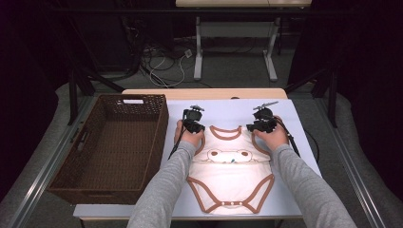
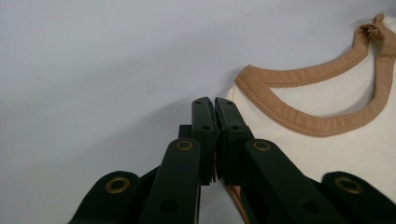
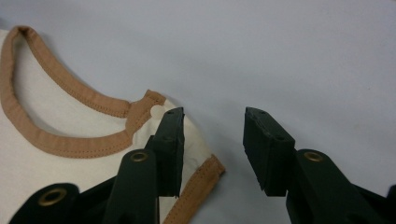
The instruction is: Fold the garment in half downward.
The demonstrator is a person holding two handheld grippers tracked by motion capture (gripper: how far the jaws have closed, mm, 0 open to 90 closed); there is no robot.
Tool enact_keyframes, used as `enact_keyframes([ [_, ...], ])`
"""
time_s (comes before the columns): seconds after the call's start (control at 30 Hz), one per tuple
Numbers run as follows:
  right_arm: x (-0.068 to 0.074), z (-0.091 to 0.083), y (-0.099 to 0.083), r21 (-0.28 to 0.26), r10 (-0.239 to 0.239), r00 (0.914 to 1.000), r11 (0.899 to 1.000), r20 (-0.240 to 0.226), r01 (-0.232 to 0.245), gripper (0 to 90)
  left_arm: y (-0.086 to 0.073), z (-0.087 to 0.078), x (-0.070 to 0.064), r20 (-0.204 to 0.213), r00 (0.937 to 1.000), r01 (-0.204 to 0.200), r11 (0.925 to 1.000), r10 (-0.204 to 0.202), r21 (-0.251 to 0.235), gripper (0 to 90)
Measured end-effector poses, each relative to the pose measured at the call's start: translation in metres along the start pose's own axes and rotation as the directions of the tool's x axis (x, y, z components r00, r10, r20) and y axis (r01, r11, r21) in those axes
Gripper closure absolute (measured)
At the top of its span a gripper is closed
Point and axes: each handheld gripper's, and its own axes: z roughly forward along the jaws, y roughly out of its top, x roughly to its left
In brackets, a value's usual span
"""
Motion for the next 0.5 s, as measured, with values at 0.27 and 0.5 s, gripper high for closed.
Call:
enact_keyframes([
  [0.27,0.0021,0.0050,-0.0027,0.020,-0.015,0.9998,1.000,-0.014,0.015,62.7,0.0001,-0.0009,-0.0003,0.001,0.9999,-0.013,0.9999,0.013,0.004,87.7],
  [0.5,0.0030,0.0082,-0.0039,0.037,0.006,0.9992,0.999,-0.039,-0.005,65.6,-0.0003,0.0000,-0.0011,0.001,1.0000,-0.008,1.0000,0.008,0.004,87.7],
])
